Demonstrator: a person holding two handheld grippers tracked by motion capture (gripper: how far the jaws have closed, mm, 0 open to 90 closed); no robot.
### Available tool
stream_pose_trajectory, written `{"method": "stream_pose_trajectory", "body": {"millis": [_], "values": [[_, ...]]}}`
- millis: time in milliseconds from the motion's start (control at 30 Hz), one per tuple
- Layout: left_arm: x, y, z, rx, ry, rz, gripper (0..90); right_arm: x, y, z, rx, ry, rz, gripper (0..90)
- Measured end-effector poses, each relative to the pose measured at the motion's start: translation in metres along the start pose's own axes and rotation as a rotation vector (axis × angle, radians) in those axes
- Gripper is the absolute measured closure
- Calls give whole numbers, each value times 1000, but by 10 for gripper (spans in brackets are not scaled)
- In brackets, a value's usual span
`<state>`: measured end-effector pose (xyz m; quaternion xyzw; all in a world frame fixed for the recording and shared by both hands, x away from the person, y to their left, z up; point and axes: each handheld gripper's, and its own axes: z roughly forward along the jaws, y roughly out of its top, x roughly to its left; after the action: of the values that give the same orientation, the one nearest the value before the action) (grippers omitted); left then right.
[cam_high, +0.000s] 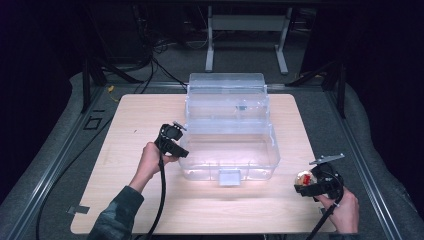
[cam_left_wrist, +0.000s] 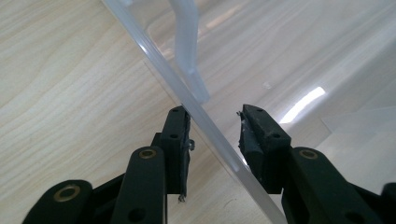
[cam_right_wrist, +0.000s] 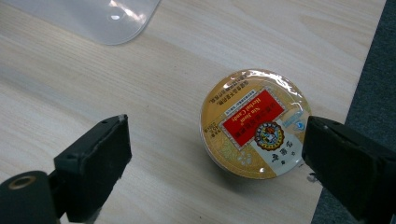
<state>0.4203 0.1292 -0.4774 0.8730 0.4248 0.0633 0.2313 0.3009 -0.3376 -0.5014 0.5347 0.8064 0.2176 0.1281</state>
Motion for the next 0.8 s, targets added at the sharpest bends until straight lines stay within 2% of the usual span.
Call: {"method": "stream_pose_trajectory", "body": {"millis": [100, 167, 267, 367, 467, 633, 800], "values": [[0, 0, -3, -3, -13, 11, 583, -1, 0, 0, -1, -6, 5, 49], [-1, 1, -8, -24, -7, 15, 494, -1, 1, 1, 2, -12, 9, 21], [1, 2, -15, -40, -23, 10, 369, -1, 3, 1, 7, -13, 11, 9], [1, 1, -27, -56, -24, 19, 278, -2, 5, 1, 24, -4, 7, 3], [4, -2, -38, -65, -28, 21, 194, -4, 6, 2, 16, -18, 14, 0], [12, -12, -57, -84, -19, 24, 132, -6, 8, 2, 16, -18, 26, 0], [23, -27, -68, -95, -5, 13, 85, -8, 10, 3, 29, -12, 32, 0]]}}
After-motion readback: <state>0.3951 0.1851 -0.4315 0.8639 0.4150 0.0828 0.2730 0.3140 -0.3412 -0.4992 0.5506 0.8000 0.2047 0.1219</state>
